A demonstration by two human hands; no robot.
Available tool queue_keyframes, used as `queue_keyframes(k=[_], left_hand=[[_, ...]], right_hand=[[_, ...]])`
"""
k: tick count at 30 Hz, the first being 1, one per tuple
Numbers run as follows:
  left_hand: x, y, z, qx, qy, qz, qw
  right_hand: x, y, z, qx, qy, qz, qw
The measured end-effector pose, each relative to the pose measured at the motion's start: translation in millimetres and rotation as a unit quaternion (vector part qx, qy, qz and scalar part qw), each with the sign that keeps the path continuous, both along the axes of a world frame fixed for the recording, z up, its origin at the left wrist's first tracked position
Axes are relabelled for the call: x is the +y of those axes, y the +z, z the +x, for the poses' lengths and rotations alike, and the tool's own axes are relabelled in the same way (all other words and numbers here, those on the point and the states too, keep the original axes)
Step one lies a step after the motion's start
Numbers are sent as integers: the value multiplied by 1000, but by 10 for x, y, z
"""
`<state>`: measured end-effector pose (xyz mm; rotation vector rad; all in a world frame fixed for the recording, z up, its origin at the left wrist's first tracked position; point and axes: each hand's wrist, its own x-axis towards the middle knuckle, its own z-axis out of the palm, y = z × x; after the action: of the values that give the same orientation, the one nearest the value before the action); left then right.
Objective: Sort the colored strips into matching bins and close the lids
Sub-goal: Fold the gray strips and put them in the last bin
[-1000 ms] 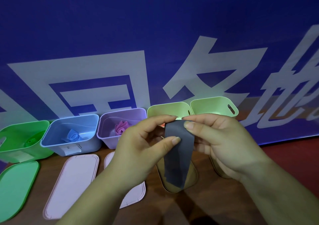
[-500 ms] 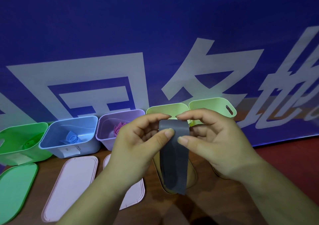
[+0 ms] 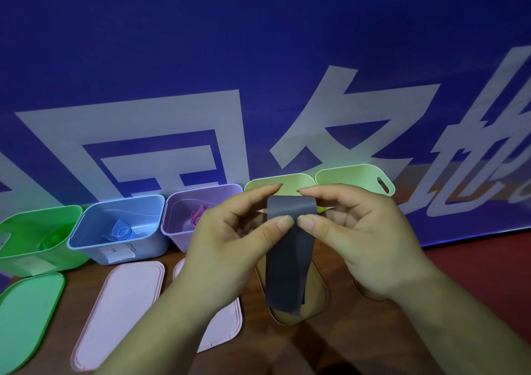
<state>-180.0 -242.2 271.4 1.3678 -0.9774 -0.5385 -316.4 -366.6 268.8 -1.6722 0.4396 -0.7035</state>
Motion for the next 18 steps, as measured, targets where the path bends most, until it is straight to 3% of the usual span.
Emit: queue_keyframes(k=[8,18], left_hand=[[22,-67,59,-37,-10,16,999],[-3,-100,90,11,-12,-14,1000]], right_hand=[[-22,5,23,-8,11,35,999],[-68,-27,37,30,15,25,999]])
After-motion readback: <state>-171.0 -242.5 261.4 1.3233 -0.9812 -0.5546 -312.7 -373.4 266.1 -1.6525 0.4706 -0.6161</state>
